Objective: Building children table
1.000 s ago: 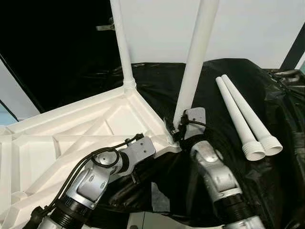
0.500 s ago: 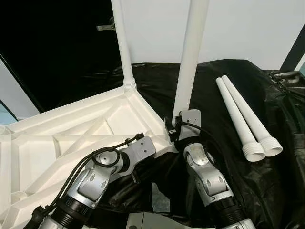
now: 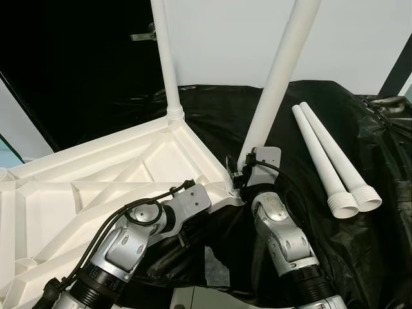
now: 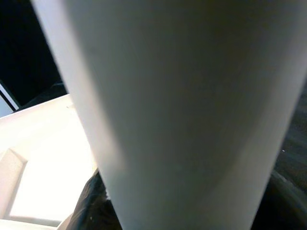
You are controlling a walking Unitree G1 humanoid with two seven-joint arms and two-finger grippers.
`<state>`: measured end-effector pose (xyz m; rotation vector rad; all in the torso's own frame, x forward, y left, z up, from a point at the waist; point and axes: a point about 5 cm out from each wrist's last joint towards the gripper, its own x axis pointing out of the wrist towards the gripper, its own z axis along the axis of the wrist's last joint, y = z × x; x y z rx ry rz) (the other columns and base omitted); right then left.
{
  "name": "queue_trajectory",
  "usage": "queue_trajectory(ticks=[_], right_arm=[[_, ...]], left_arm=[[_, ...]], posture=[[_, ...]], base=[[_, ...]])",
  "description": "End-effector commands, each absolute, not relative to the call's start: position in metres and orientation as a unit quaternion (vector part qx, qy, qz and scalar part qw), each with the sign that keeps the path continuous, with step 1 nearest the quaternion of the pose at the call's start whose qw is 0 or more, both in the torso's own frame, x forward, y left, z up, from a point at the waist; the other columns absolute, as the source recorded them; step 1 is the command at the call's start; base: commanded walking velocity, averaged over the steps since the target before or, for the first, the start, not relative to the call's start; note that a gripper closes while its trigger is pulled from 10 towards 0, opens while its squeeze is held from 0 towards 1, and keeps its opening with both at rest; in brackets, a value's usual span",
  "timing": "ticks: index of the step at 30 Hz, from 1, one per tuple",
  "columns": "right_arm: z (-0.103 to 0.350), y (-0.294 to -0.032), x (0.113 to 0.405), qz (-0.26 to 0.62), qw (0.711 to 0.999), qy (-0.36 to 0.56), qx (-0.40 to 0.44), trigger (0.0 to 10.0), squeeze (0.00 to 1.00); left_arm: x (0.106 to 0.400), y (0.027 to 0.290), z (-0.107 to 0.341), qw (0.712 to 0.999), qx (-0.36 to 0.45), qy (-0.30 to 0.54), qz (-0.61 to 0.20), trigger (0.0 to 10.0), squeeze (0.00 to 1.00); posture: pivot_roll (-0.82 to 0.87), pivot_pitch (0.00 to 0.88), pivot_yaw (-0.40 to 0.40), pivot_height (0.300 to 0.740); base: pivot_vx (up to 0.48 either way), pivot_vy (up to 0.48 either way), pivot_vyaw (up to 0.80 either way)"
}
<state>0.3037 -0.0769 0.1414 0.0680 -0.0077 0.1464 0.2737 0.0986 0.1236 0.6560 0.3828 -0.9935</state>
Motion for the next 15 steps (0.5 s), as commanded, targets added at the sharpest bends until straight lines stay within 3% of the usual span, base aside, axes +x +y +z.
queue_trajectory(ticks=[1, 4, 9, 15], right_arm=[[0.118, -0.072, 0.296, 0.057, 0.996, 0.054, 0.052, 10.0, 0.0], [0.121, -0.067, 0.297, 0.1, 0.994, 0.031, -0.008, 10.0, 0.0], [0.119, -0.071, 0.298, 0.13, 0.991, 0.033, -0.024, 10.0, 0.0], [0.12, -0.094, 0.304, 0.202, 0.978, 0.026, -0.051, 10.0, 0.0]], left_arm=[[0.284, 0.11, 0.13, 0.834, 0.337, 0.167, -0.403, 10.0, 0.0], [0.285, 0.111, 0.13, 0.833, 0.338, 0.167, -0.404, 10.0, 0.0], [0.284, 0.111, 0.13, 0.832, 0.338, 0.168, -0.407, 10.0, 0.0], [0.283, 0.112, 0.134, 0.826, 0.327, 0.163, -0.43, 10.0, 0.0]], posture=[[0.1, 0.0, 0.028, 0.74], [0.1, 0.0, 0.031, 0.74], [0.1, 0.0, 0.033, 0.74], [0.09, 0.0, 0.033, 0.74]], base=[[0.0, 0.0, 0.0], [0.0, 0.0, 0.0], [0.0, 0.0, 0.0], [0.0, 0.0, 0.0]])
